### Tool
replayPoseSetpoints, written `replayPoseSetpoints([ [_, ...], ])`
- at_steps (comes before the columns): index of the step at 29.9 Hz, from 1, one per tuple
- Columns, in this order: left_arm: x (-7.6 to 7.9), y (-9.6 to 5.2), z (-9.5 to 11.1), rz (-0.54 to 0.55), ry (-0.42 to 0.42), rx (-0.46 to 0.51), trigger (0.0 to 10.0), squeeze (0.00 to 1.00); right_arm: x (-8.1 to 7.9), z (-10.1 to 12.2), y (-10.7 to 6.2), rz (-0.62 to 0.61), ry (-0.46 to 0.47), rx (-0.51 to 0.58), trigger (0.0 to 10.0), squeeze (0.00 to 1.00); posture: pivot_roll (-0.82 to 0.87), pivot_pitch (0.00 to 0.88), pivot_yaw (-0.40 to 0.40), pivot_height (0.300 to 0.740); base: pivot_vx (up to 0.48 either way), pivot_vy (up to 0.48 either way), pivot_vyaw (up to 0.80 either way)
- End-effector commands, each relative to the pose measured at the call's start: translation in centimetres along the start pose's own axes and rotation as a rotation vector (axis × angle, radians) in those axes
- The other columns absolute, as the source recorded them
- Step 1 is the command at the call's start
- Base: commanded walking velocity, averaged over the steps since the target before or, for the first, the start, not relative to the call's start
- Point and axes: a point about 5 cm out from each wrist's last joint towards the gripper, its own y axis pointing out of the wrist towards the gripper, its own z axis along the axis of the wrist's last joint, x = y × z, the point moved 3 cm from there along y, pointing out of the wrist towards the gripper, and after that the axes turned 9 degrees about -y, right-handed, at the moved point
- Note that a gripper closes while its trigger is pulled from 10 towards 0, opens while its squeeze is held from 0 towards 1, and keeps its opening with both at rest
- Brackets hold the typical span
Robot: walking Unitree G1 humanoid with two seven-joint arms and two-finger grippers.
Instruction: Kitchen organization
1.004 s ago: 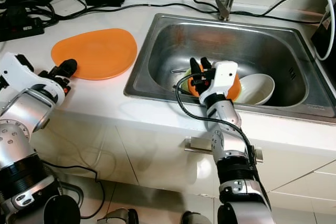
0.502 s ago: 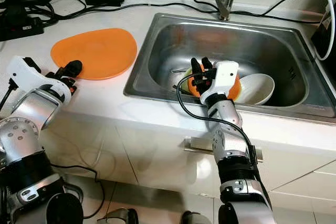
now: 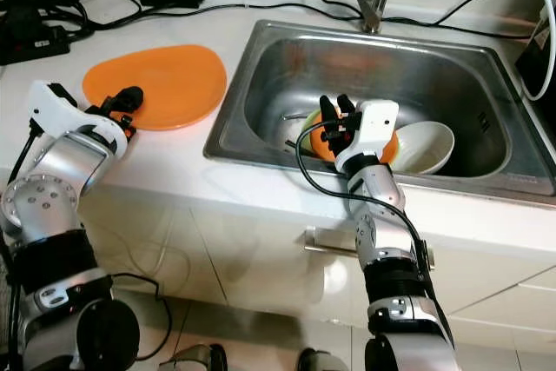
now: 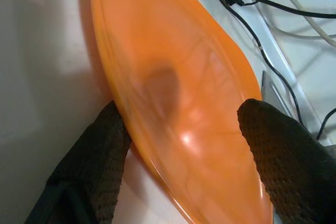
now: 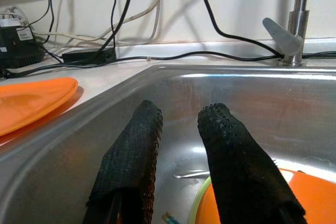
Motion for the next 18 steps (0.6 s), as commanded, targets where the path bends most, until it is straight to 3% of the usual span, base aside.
replayPoseSetpoints([
  [1,0.4,0.3,-0.1,-0.016,-0.008,-0.010,10.0,0.00,0.3,0.8,0.3,-0.006,0.004,0.021,10.0,0.00,-0.01,0.102,-0.026,0.740,0.000,0.000,0.00],
  [7,0.9,1.1,-0.6,-0.021,-0.030,-0.023,10.0,0.00,0.5,0.9,0.3,-0.011,0.002,0.019,10.0,0.00,-0.02,0.108,-0.026,0.740,0.000,0.000,0.00],
  [8,0.9,1.2,-0.7,-0.022,-0.035,-0.025,7.8,0.00,0.5,0.9,0.3,-0.011,0.001,0.018,10.0,0.00,-0.02,0.108,-0.026,0.740,0.000,0.000,0.00],
  [10,1.1,1.3,-0.9,-0.035,-0.053,-0.029,5.4,0.00,0.6,0.9,0.3,-0.012,0.002,0.018,10.0,0.00,-0.02,0.108,-0.026,0.740,0.000,0.000,0.00],
  [11,1.3,1.3,-1.0,-0.042,-0.059,-0.030,5.4,0.00,0.6,0.9,0.3,-0.012,0.002,0.018,10.0,0.00,-0.02,0.111,-0.028,0.740,0.000,0.000,0.00],
  [12,1.6,1.4,-1.0,-0.065,-0.085,-0.027,10.0,0.00,0.6,0.9,0.3,-0.012,0.002,0.017,10.0,0.00,-0.02,0.111,-0.028,0.740,0.000,0.000,0.00],
  [18,3.1,1.7,-1.3,-0.160,-0.223,-0.029,10.0,0.00,0.5,0.9,0.4,-0.006,0.003,0.012,10.0,0.00,-0.02,0.110,-0.032,0.740,0.000,0.000,0.00],
])
